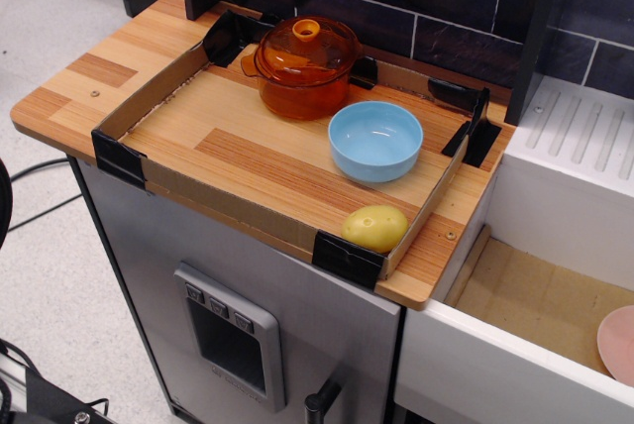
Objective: Put lid on pot
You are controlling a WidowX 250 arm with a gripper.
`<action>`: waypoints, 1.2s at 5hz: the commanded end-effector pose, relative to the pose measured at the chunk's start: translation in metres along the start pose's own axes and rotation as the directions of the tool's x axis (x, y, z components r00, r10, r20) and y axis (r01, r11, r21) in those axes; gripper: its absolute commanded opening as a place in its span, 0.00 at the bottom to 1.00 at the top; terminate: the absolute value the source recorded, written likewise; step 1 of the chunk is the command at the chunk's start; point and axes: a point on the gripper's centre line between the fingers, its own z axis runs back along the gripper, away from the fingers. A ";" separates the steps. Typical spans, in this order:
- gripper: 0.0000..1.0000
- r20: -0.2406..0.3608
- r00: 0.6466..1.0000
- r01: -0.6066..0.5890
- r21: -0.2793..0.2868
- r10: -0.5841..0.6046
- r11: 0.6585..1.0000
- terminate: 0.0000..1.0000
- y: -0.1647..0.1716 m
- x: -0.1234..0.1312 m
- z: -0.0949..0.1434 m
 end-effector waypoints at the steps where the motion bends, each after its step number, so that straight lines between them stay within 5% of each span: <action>1: 1.00 0.063 0.997 0.051 0.015 -0.052 0.999 0.00 0.010 -0.013 0.036; 5: 1.00 0.063 0.997 0.051 0.015 -0.052 0.999 0.00 0.010 -0.013 0.036; 6: 1.00 0.063 0.997 0.051 0.015 -0.052 0.999 1.00 0.010 -0.013 0.036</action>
